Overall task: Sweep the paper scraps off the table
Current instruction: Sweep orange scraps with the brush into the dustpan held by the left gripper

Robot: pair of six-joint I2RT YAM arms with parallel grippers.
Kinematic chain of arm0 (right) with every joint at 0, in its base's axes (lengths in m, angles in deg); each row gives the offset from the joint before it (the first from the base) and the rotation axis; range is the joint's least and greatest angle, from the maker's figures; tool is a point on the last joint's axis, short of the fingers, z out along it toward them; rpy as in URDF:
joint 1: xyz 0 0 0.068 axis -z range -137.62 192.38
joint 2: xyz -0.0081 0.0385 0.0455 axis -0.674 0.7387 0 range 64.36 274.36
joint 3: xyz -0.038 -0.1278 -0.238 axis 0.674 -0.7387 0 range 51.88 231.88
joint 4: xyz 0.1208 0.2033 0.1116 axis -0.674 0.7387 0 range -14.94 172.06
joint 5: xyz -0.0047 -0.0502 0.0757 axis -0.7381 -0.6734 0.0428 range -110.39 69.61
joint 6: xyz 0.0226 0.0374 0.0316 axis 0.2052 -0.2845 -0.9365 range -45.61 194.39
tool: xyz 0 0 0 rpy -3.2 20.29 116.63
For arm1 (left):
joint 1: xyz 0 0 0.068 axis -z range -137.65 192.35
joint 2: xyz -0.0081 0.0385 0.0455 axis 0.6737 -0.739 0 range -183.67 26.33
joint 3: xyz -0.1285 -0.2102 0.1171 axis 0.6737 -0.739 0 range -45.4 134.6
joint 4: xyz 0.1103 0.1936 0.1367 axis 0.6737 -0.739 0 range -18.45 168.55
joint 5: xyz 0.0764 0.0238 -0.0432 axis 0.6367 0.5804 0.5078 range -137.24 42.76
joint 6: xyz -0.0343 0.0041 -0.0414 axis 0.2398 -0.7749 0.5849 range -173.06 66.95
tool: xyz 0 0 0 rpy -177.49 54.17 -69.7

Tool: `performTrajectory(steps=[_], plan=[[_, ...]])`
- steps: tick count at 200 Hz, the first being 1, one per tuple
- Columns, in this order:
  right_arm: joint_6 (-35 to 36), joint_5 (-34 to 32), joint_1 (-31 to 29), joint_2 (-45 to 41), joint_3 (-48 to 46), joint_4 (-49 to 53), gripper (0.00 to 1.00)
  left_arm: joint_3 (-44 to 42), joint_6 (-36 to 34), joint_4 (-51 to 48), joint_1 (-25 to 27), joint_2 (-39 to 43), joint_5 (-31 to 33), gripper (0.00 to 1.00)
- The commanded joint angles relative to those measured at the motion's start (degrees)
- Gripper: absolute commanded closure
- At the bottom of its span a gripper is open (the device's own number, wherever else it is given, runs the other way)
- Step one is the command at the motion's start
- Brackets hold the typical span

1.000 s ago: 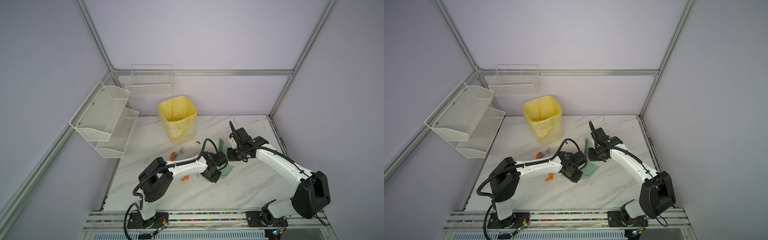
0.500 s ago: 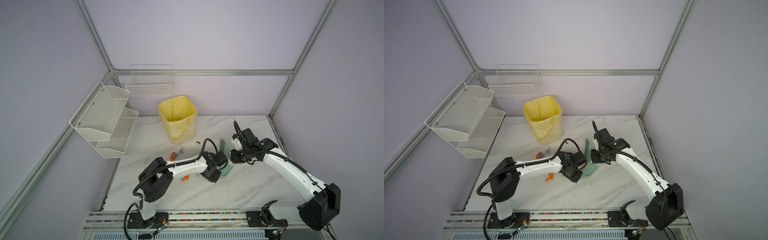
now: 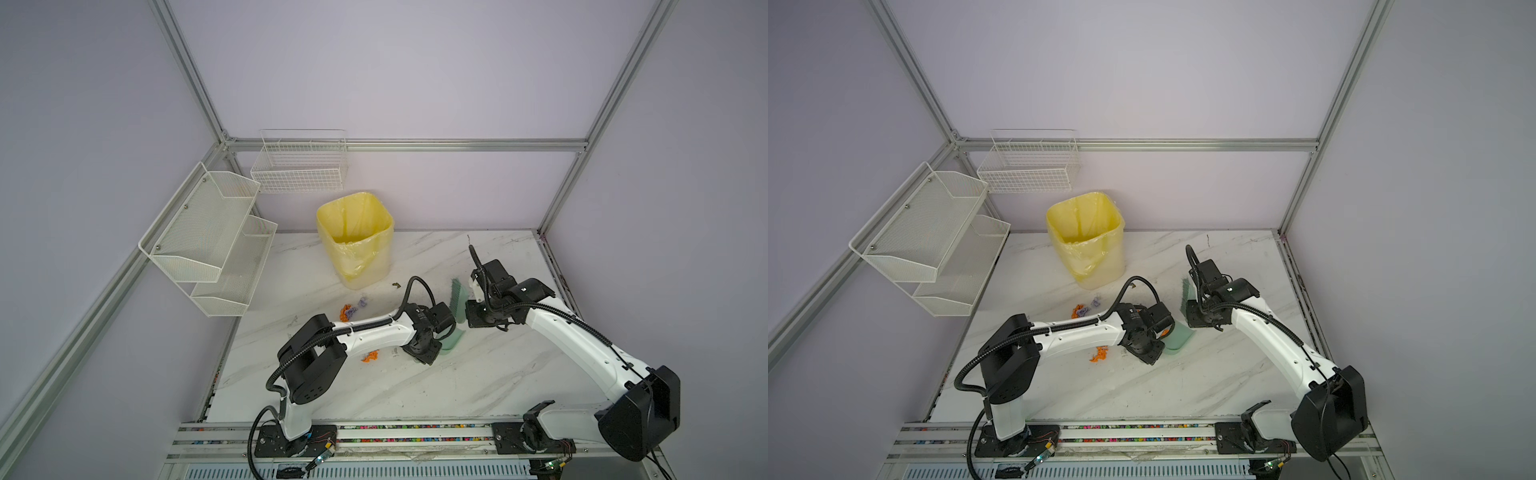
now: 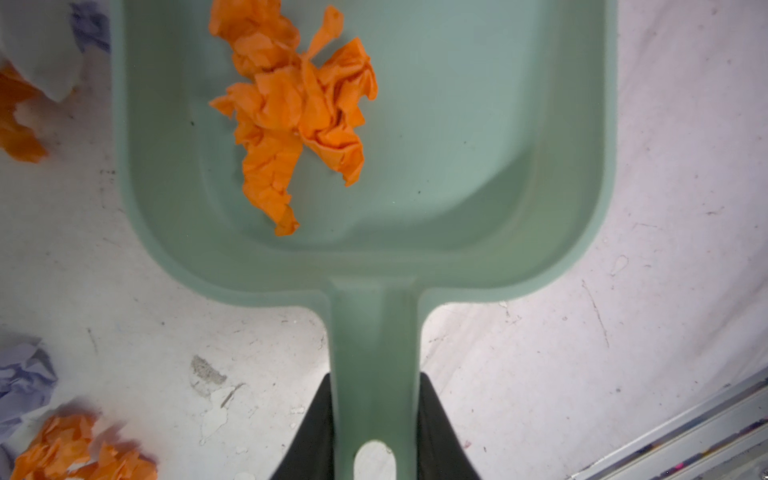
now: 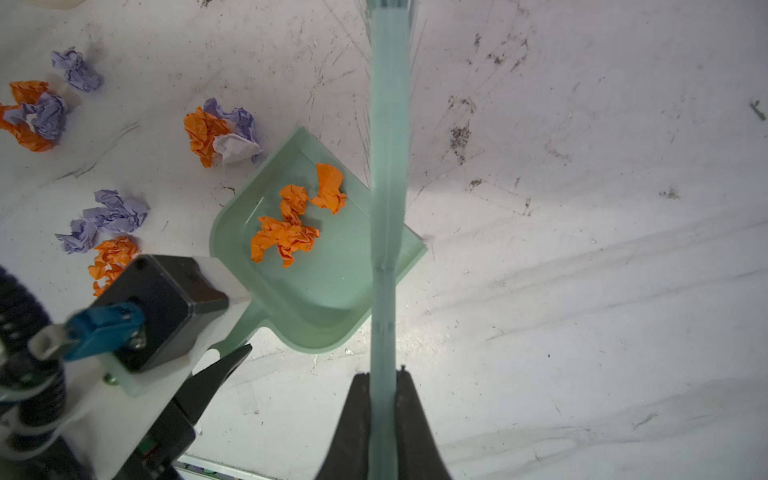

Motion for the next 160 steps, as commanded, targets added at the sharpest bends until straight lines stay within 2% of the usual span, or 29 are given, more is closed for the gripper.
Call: performTrajectory(steps=[1,26,74,111,123,139,160], plan=[[0.17,-0.18,-0.13,0.47,-0.6,-0.97,1.0,2.11,-0.31,0.88,-0.43,-0.38,1.31,0.89],[0.19,1.3,-0.28,1.09,-0.74,-2.29,1.0,1.89,-0.33,1.14,-0.43,-0.71,3.02,0.89],[-1.12,1.08,-1.43,4.07,0.35,-3.77,1.0,1.97,0.02,1.83,-0.41,-1.55,1.72,0.89],[-2.12,3.6,-3.79,4.24,0.37,-5.62,1.0,2.24,0.37,1.86,-0.43,-1.58,2.14,0.89],[-1.78,5.74,-4.27,3.81,-0.3,-5.77,1.0,2.23,0.46,1.86,-0.42,-1.64,2.41,0.89],[-0.57,12.1,-4.27,1.59,-2.48,-6.16,1.0,2.42,0.37,1.94,-0.45,-1.88,2.59,0.9],[-1.27,13.06,-4.27,-2.55,-4.52,-5.15,1.0,2.39,0.45,1.95,-0.51,-2.0,3.15,0.9]])
